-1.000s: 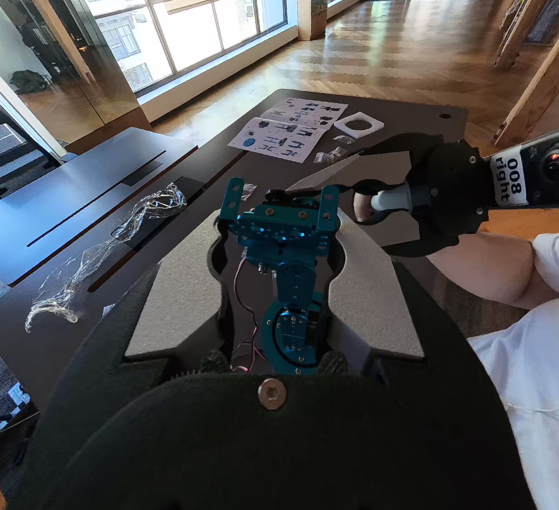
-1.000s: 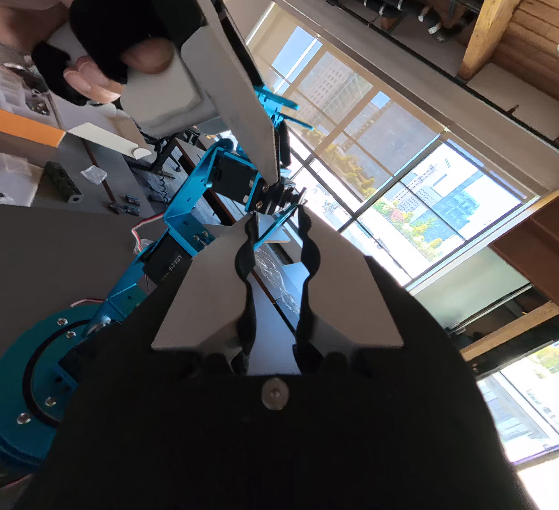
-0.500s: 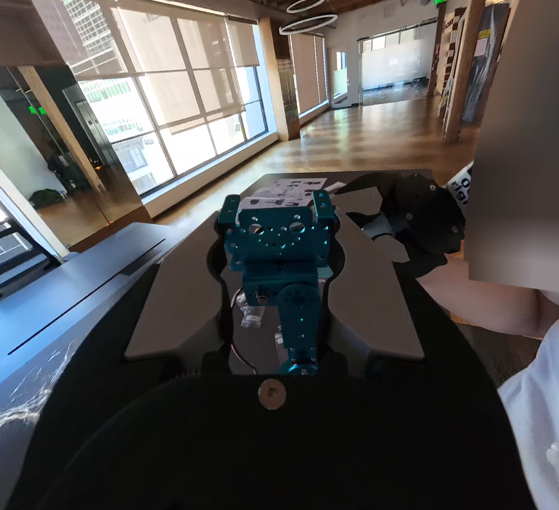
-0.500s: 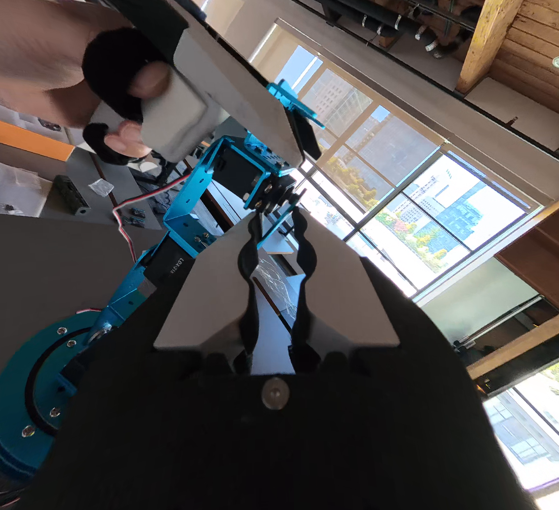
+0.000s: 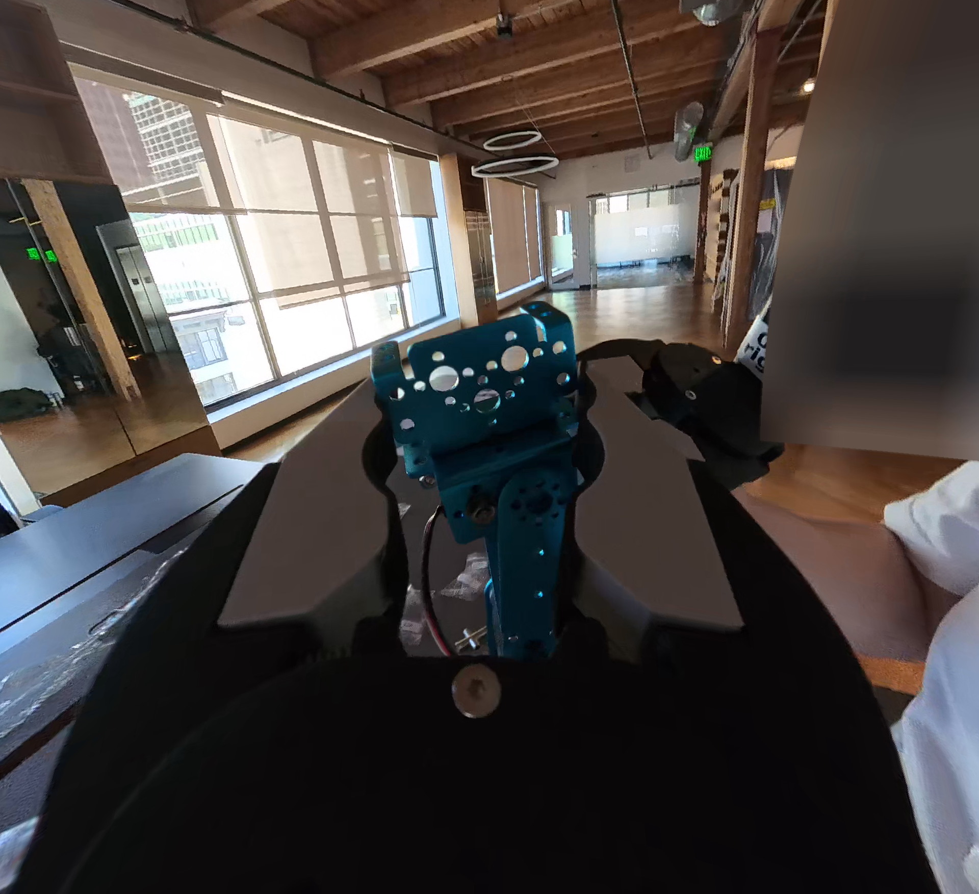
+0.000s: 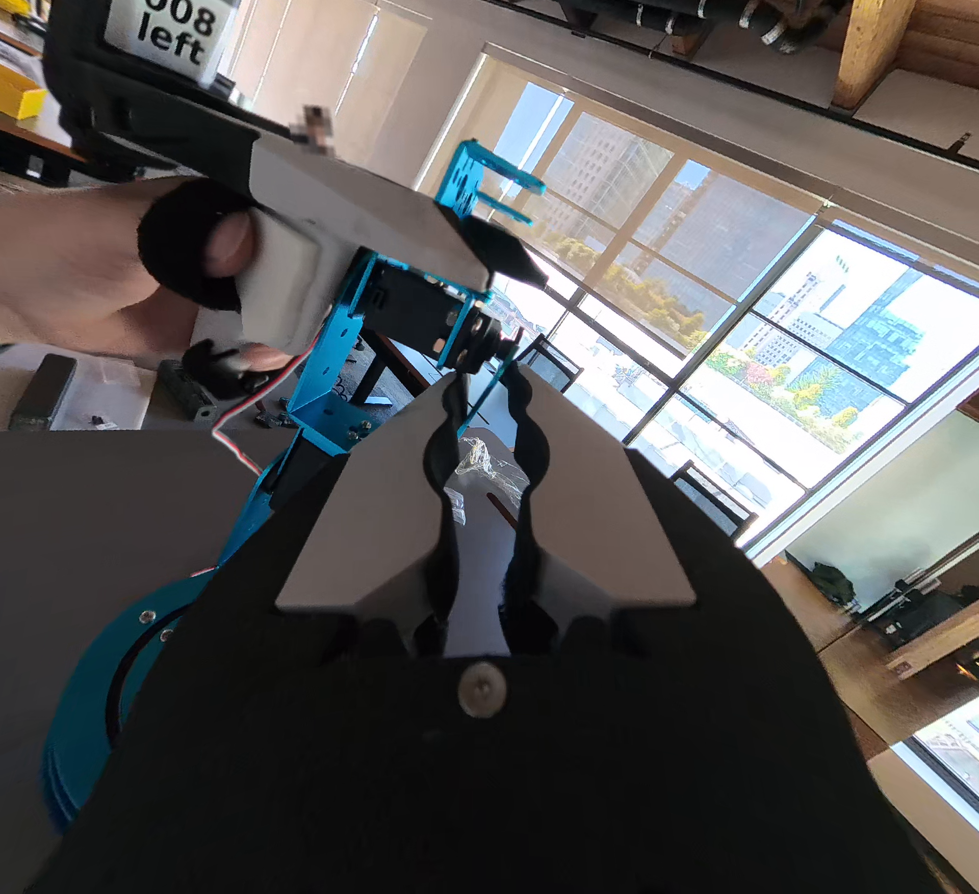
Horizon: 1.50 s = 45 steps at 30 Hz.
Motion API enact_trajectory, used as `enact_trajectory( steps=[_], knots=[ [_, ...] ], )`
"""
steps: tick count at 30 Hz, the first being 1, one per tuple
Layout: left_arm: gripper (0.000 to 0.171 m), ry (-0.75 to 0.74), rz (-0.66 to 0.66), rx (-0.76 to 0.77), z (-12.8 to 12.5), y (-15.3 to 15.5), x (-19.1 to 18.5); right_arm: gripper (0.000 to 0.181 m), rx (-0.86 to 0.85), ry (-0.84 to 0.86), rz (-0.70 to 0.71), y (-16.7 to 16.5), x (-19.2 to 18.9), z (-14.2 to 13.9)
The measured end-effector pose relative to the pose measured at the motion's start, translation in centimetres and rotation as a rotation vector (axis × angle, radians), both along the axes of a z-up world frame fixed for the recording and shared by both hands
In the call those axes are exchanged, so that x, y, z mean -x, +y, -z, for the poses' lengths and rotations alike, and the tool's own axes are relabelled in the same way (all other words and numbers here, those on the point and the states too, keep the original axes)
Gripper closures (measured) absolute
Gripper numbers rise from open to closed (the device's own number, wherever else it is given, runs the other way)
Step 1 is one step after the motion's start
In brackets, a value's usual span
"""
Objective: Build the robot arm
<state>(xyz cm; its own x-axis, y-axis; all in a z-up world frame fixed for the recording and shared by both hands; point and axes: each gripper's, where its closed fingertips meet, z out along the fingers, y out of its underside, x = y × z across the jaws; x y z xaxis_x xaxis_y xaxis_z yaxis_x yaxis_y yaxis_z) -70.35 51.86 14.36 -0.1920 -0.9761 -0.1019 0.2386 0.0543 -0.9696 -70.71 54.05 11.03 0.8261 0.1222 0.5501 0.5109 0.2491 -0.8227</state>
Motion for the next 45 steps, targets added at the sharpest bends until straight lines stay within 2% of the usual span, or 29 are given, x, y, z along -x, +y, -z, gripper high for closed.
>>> enact_trajectory(
  steps=[7, 14, 20, 27, 36, 45],
  knots=[
    [0.101, -0.07, -0.062, -0.004, 0.0, 0.1, 0.0, 0.168, 0.012, 0.031, 0.006, 0.0, 0.0, 0.1],
    [0.102, 0.008, -0.073, 0.014, 0.3, 0.1, -0.1, 0.169, 0.048, 0.117, -0.044, -0.1, -0.1, 0.1],
    [0.102, 0.049, -0.062, -0.001, 0.6, 0.1, -0.1, 0.169, 0.03, 0.067, 0.009, -0.2, -0.3, 0.2],
    [0.102, 0.105, -0.069, -0.01, 1.0, 0.0, -0.1, 0.169, 0.056, 0.131, -0.014, -0.2, -0.5, 0.4],
    [0.102, 0.143, -0.076, -0.055, 1.4, 0.0, -0.3, 0.163, 0.122, 0.111, -0.023, -0.7, -0.7, 1.0],
    [0.102, 0.146, -0.077, -0.057, 1.7, 0.0, -0.5, 0.162, 0.203, 0.362, -0.193, -2.6, -0.9, -0.8]
  ],
)
